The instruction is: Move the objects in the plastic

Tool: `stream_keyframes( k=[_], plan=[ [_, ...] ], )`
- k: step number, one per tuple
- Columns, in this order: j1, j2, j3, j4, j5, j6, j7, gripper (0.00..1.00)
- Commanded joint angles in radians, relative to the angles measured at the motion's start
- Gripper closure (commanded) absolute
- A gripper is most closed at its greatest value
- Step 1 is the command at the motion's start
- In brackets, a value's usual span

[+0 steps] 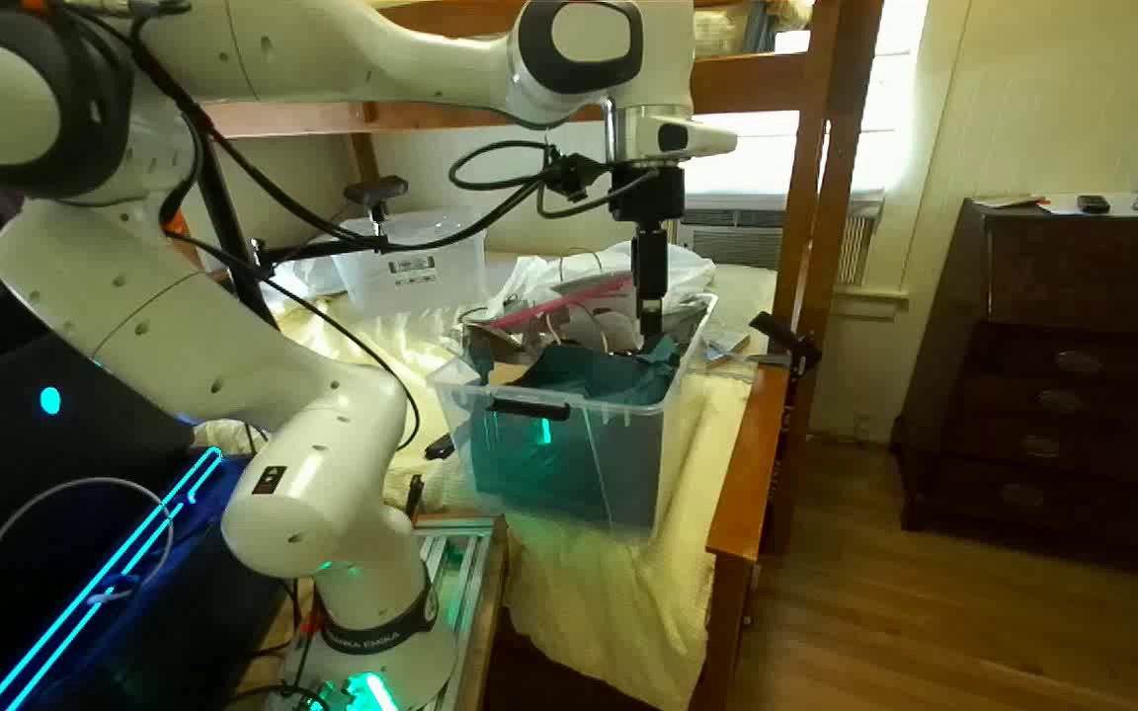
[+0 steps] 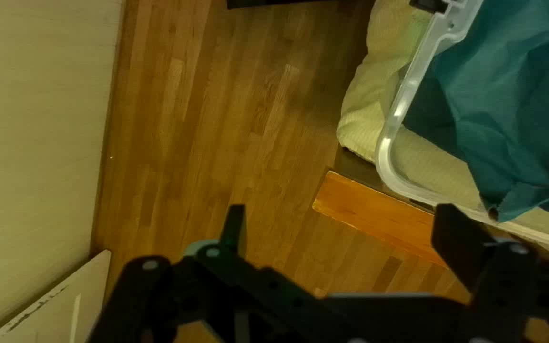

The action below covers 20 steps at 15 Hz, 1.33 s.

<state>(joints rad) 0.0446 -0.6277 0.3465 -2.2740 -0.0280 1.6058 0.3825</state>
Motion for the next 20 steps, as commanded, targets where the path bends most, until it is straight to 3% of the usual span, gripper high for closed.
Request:
stream_keyframes(
  k=[1,7,12,16,17,18,20],
  plan=[
    [0.025,0.007,-0.018,0.004,-0.011,-0.003,0.012,0.00],
    [0.034,0.015,-0.015,0.006,0.003,-0.004,0.012,0.00],
    [0.162,0.011,-0.005,-0.020,0.232,0.031,-0.004,0.00],
    [0.226,0.001,0.039,-0.040,0.374,0.114,0.030,0.00],
    [0.236,-0.001,0.051,-0.044,0.395,0.136,0.037,0.24],
    [0.246,-0.005,0.062,-0.048,0.417,0.167,0.044,0.26],
    [0.269,-0.009,0.072,-0.054,0.462,0.212,0.041,0.41]
  ],
)
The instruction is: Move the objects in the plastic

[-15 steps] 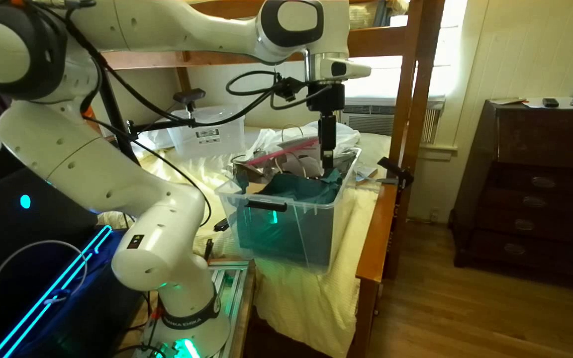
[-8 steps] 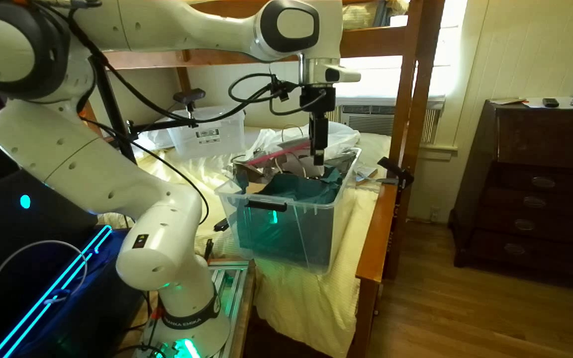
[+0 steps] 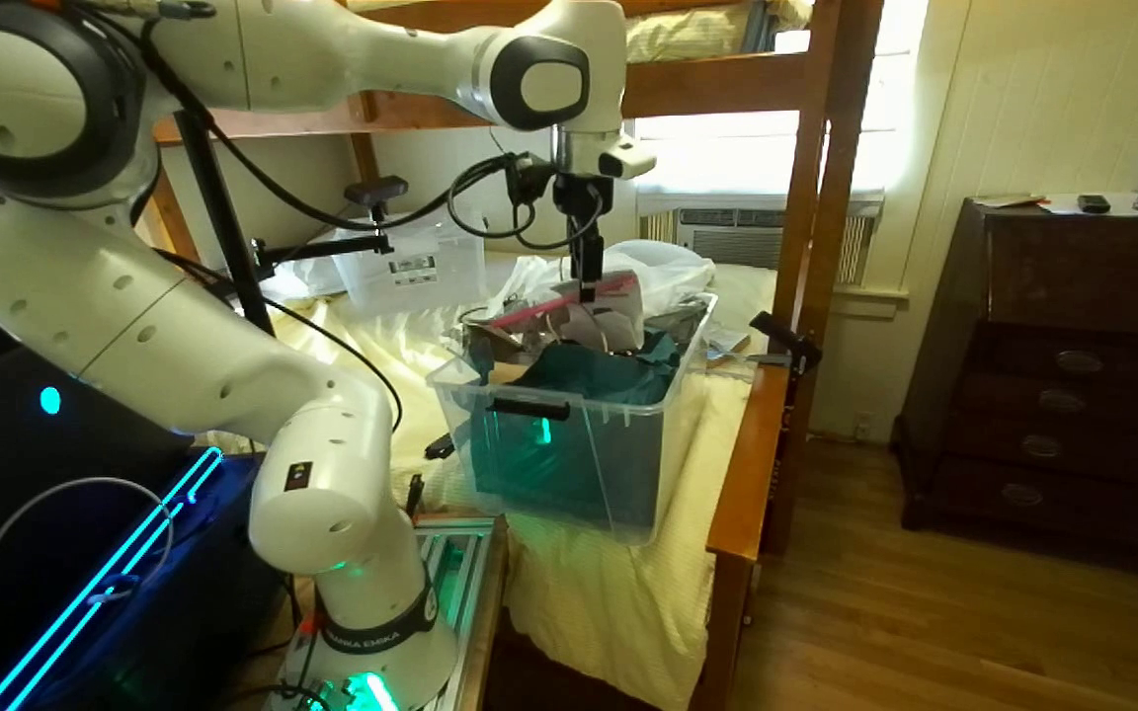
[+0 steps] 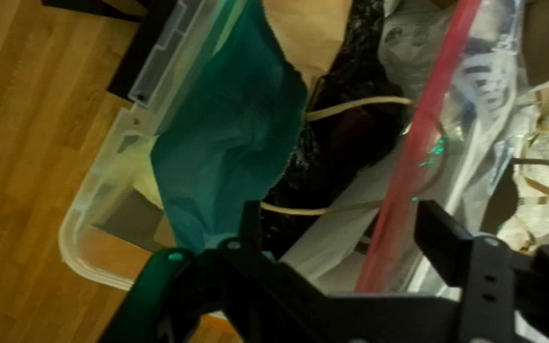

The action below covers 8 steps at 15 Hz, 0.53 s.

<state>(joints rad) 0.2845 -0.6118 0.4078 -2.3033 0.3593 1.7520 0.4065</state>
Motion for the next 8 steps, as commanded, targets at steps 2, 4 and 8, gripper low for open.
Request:
stream_keyframes(
  k=[2,4,8],
  plan=[
    [0.044,-0.031,0.017,-0.020,0.113,0.094,0.027,0.55],
    [0.047,-0.041,0.028,-0.027,0.119,0.152,0.023,0.69],
    [0.038,0.003,0.050,-0.043,0.083,0.256,0.015,0.96]
  ],
)
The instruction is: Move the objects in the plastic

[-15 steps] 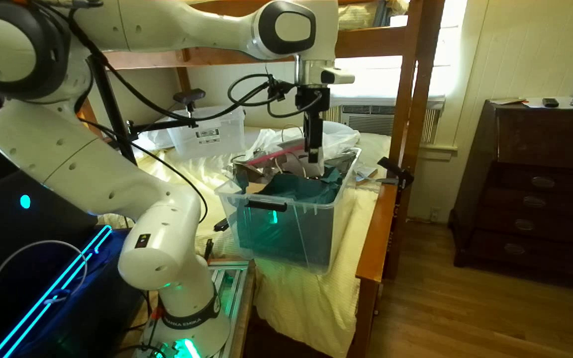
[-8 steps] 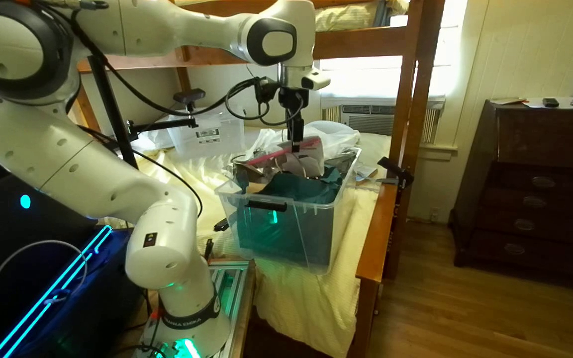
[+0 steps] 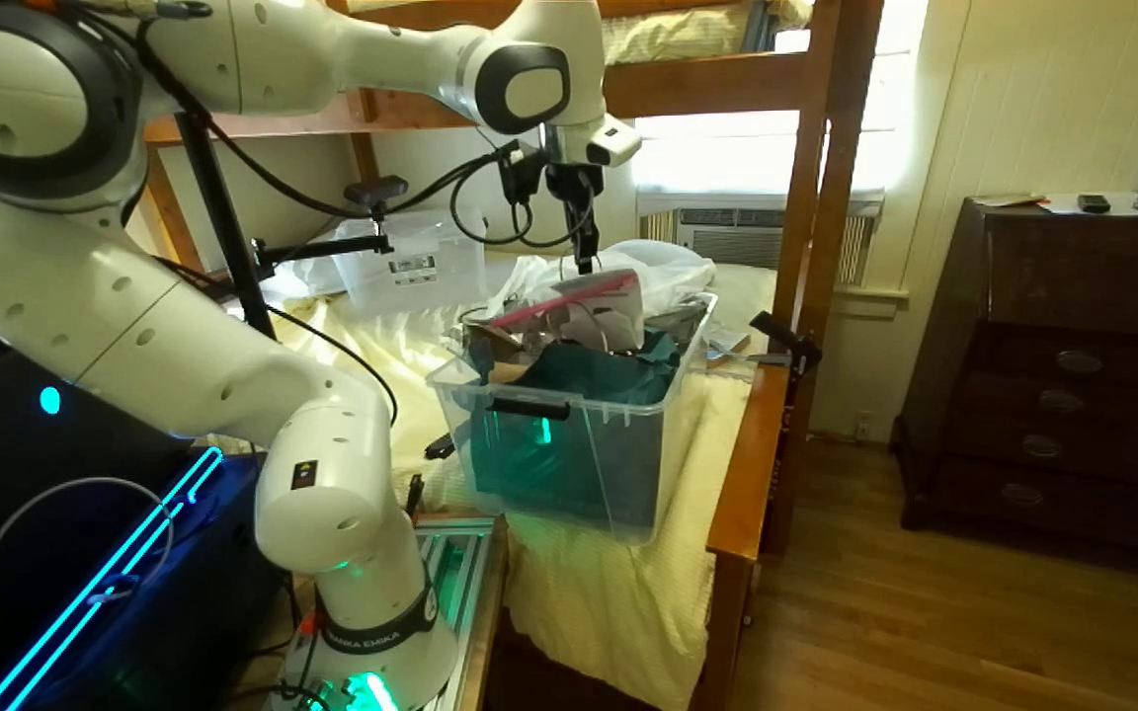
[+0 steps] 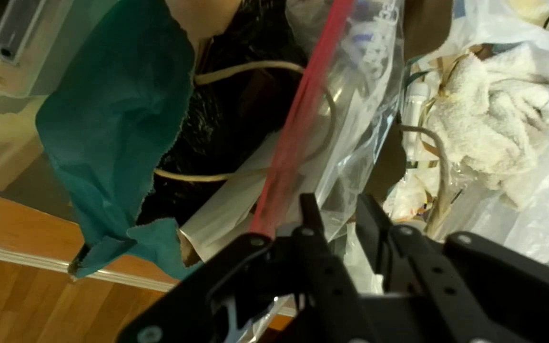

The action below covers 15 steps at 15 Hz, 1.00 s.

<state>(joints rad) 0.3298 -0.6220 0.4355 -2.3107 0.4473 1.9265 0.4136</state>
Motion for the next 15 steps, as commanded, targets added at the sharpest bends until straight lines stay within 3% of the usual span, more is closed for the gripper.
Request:
stream_keyframes(
  k=[1,7,15],
  plan=[
    [-0.013,0.025,0.033,-0.043,-0.023,0.102,0.014,0.99],
    [-0.013,0.120,0.054,-0.096,-0.102,0.176,0.004,1.00],
    [0.074,0.330,0.007,-0.075,-0.032,0.236,-0.204,1.00]
  ],
)
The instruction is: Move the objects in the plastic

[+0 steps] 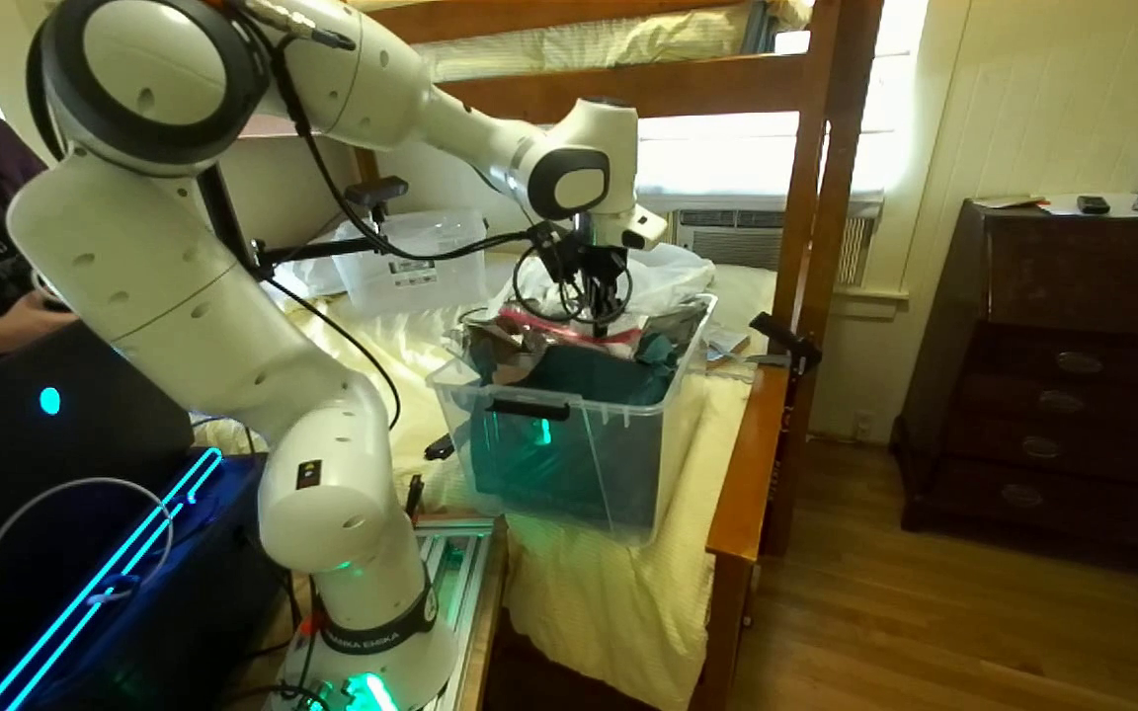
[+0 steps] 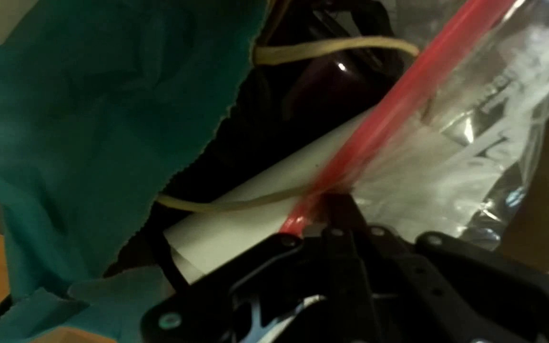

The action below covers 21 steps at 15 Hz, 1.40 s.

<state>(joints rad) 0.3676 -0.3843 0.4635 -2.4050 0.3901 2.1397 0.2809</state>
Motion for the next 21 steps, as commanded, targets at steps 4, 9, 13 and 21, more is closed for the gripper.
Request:
stream_keyframes(
  k=[4,9,13,21],
  plan=[
    [0.061,0.199,-0.017,0.051,0.011,0.024,-0.170,1.00],
    [0.053,0.315,-0.001,0.086,-0.098,0.002,-0.196,1.00],
    [0.053,0.326,-0.008,0.099,-0.149,-0.010,-0.189,1.00],
    [0.056,0.043,-0.007,0.093,-0.141,-0.122,-0.043,1.00]
  ],
)
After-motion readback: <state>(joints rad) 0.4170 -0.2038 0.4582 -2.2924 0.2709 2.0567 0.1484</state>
